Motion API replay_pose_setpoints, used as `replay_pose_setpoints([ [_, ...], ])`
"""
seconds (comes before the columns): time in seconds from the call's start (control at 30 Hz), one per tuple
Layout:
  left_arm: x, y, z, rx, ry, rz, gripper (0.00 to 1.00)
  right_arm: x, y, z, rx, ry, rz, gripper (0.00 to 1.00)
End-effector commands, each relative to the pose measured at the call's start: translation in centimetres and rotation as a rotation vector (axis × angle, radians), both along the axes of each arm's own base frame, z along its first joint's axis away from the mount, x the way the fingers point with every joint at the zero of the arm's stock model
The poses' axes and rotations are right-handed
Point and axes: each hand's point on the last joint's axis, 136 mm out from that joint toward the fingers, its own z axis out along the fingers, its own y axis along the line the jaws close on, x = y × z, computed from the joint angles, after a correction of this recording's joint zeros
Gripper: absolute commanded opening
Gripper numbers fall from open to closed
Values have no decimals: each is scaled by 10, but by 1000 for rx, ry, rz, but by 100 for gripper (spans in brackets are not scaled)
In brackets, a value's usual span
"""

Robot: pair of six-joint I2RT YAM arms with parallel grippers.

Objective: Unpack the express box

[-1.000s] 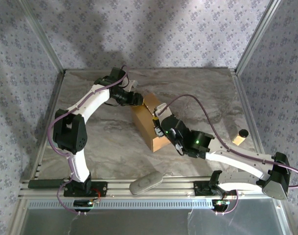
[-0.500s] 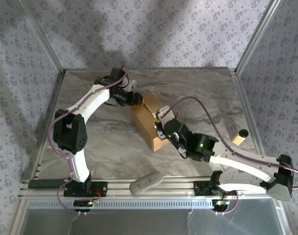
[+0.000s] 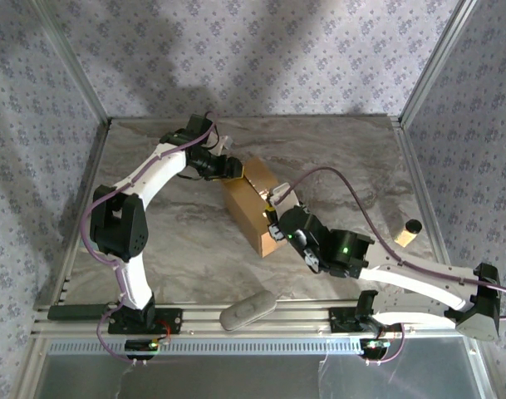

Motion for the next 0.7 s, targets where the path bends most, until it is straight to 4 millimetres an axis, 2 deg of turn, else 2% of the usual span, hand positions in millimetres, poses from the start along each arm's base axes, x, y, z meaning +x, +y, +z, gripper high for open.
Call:
replay_pose_setpoints([
  [0.0,24,72,-53,294,33,240,62,-16,-4,-2,-1,40,31,0],
  [0.23,28,72,-51,289,17,244,61,-19,-8,-8,-10,51,32,0],
  [0.67,33,71,-34,279,-83,222,61,-25,-9,-10,0,66,66,0],
])
